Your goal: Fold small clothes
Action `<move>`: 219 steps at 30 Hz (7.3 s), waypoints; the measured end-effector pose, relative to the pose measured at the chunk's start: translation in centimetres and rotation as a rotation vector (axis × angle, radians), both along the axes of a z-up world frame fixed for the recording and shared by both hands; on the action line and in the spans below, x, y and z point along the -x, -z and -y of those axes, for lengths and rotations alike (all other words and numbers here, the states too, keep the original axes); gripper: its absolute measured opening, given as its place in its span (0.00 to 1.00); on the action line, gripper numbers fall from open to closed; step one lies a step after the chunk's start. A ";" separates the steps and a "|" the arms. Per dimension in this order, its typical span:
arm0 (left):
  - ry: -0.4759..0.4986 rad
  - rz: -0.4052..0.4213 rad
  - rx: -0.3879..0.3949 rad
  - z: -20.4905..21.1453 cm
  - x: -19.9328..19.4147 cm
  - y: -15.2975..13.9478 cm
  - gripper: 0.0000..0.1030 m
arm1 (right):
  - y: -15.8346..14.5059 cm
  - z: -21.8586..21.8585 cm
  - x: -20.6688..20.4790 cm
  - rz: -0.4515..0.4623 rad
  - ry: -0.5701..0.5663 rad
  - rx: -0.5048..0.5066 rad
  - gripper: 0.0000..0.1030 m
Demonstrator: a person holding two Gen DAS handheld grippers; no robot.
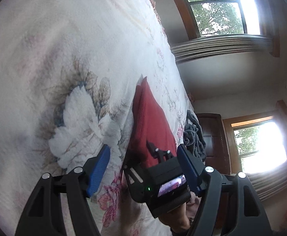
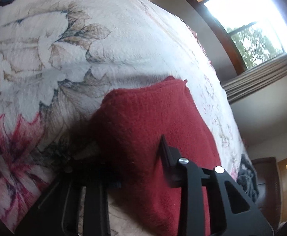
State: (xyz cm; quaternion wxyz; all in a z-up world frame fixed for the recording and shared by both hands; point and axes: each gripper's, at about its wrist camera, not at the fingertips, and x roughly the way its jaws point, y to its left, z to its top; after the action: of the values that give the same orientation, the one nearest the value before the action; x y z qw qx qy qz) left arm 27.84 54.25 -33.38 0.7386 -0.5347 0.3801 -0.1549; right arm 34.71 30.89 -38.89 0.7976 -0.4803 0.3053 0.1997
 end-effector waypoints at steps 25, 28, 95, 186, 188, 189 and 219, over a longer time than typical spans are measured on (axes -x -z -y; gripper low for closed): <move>0.402 -0.197 -0.006 7.4 -23.4 4.4 0.70 | -7.2 2.8 -3.7 -0.054 0.117 -0.256 0.19; 0.415 -0.213 0.005 8.4 -24.8 4.7 0.70 | -7.5 3.2 -3.8 -0.056 0.123 -0.270 0.19; 0.702 -0.267 -0.871 41.6 -28.9 -11.9 0.17 | -14.2 30.9 -4.6 -0.347 0.475 -1.079 0.09; 0.629 0.001 -0.789 49.8 -23.2 -9.8 0.67 | -0.2 49.7 -7.5 -0.974 0.685 -1.516 0.60; 0.651 -0.019 -0.725 48.4 -21.6 -9.1 0.67 | 0.2 50.0 -7.4 -0.987 0.687 -1.555 0.61; 0.653 -0.020 -0.703 47.8 -20.8 -8.8 0.67 | 0.3 50.1 -7.4 -0.992 0.686 -1.572 0.63; 0.688 0.013 -0.357 42.5 -15.0 -8.1 0.65 | -4.9 50.0 -18.1 -0.964 0.730 -1.284 0.12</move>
State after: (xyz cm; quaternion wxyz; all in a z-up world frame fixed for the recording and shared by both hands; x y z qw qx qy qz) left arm 42.79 11.79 -25.30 0.7275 -0.2379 0.5535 -0.3283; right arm 52.85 -19.09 -33.99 0.7120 0.3248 0.5718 0.2462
